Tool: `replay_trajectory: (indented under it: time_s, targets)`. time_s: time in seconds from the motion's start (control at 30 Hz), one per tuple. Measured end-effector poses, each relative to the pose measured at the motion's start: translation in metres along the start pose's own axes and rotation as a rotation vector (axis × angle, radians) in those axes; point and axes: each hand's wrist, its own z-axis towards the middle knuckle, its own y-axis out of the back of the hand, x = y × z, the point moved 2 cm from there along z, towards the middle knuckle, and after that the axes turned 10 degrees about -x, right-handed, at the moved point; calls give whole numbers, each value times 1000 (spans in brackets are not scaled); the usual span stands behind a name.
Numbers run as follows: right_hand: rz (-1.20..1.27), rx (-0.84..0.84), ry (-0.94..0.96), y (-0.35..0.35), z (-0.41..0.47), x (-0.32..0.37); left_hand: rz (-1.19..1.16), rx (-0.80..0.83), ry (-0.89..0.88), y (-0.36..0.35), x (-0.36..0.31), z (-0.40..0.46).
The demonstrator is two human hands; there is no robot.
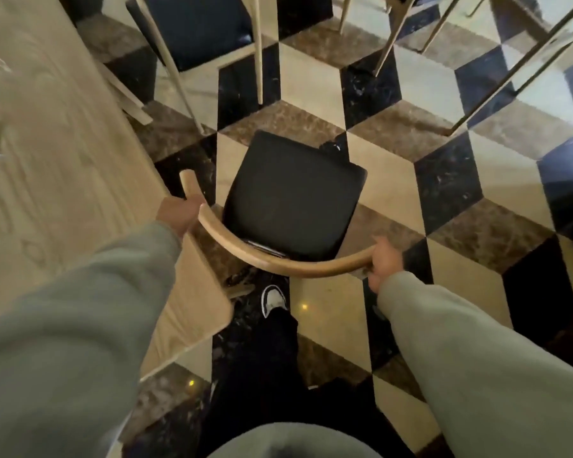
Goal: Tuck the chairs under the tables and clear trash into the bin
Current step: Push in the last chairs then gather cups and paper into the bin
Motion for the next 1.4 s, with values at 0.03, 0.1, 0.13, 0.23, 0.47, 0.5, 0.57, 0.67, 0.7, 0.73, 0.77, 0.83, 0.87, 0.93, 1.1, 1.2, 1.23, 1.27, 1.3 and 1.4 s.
replay_trajectory:
  time_s: [0.03,0.1,0.13,0.23,0.47,0.5,0.57,0.67,0.7,0.73,0.77,0.83,0.87,0.93,1.1,1.2,1.23,1.27,1.3,1.4]
  targets:
    - [63,-3,-61,-9,9,2,6,-16,16,-9,0,11]
    - [164,-49,-170,-24,28,6,24,-61,36,-26,-9,33]
    - [215,-79,-202,-27,37,5,26,-71,55,-33,-14,39]
    - [343,-151,-289,-33,58,-3,-33,-78,182,-47,-21,57]
    - [305,-309,-268,-34,94,18,-192,-210,294,-65,-24,68]
    - [303,-312,-259,-29,97,21,-186,-232,319,-68,-19,62]
    - [291,-327,-216,-22,106,37,-189,-294,335,-76,-13,54]
    - [264,-299,-144,-26,123,89,-259,-374,364,-94,-7,48]
    - [243,-287,-126,-30,128,103,-292,-399,385,-97,-7,45]
    - [217,-264,-110,-34,133,116,-316,-418,412,-99,-6,39]
    - [178,-229,-83,-37,138,131,-347,-444,442,-104,-6,29]
    - [135,-131,-35,-45,142,155,-369,-491,494,-108,-9,6]
    - [106,-75,-5,-52,143,169,-379,-528,520,-110,-11,-4]
    - [29,-41,65,-69,143,196,-430,-610,566,-115,-15,-18]
    - [-120,39,231,-141,139,248,-618,-693,748,-126,-6,-42]
    - [-270,182,261,-190,137,271,-787,-771,828,-134,3,-45]
    - [-306,225,261,-204,139,278,-829,-794,837,-135,2,-43]
    - [-336,268,281,-217,138,284,-856,-808,860,-135,1,-42]
    - [-375,318,327,-237,131,293,-909,-829,903,-137,1,-40]
    - [-499,338,429,-282,113,309,-1004,-881,946,-138,-2,-38]
